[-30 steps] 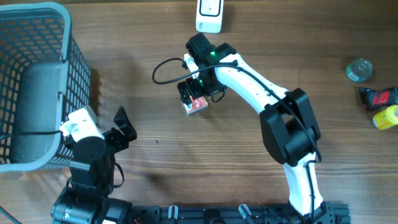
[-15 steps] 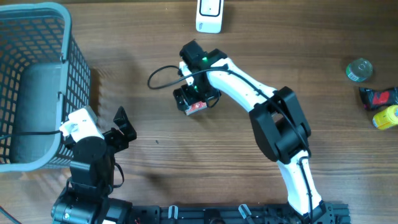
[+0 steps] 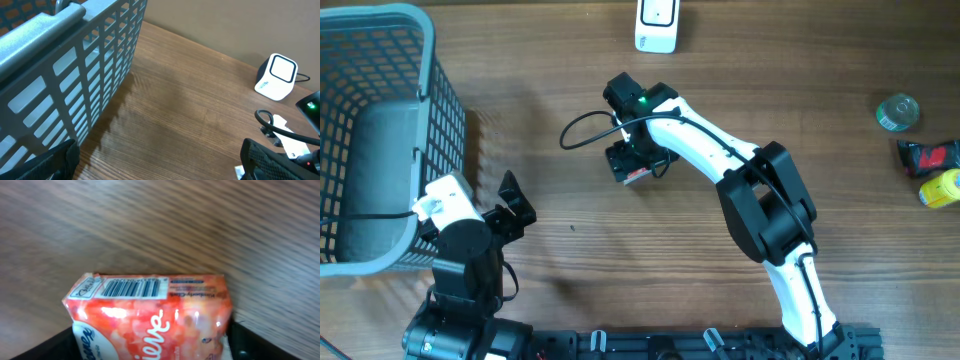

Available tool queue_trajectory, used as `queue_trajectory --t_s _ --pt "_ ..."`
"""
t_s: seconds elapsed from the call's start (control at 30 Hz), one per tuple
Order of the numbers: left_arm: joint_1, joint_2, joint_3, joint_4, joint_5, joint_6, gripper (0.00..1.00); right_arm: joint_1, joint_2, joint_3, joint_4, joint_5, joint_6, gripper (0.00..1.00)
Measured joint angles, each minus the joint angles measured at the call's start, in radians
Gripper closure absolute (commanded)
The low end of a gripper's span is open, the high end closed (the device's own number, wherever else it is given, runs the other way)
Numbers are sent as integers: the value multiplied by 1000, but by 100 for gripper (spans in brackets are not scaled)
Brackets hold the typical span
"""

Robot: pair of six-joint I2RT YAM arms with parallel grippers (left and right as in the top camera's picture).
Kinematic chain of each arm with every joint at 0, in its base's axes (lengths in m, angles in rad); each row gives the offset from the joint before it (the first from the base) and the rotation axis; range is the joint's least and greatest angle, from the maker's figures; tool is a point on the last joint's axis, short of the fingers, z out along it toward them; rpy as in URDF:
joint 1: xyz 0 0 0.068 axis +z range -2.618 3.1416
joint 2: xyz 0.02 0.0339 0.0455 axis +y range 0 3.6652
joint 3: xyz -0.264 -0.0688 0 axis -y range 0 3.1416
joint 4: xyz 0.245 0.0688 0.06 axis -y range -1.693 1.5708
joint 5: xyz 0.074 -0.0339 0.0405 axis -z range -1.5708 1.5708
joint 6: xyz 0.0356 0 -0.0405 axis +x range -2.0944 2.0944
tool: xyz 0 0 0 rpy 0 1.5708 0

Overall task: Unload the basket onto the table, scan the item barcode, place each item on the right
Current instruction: 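Lower the right gripper onto the tissue pack and grasp it, then lift the tissue pack and hold its barcode under the white scanner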

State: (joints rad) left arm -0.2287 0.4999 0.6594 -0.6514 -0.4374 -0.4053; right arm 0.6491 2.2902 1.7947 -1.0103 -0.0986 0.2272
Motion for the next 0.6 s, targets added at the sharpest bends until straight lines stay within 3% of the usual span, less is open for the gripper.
queue_trajectory --t_s 0.23,0.6 --pt "0 0 0 0 0 0 0 0 1 0 2 31 -2 24" --pt "0 0 0 -16 0 0 0 0 1 0 2 -62 -167 32"
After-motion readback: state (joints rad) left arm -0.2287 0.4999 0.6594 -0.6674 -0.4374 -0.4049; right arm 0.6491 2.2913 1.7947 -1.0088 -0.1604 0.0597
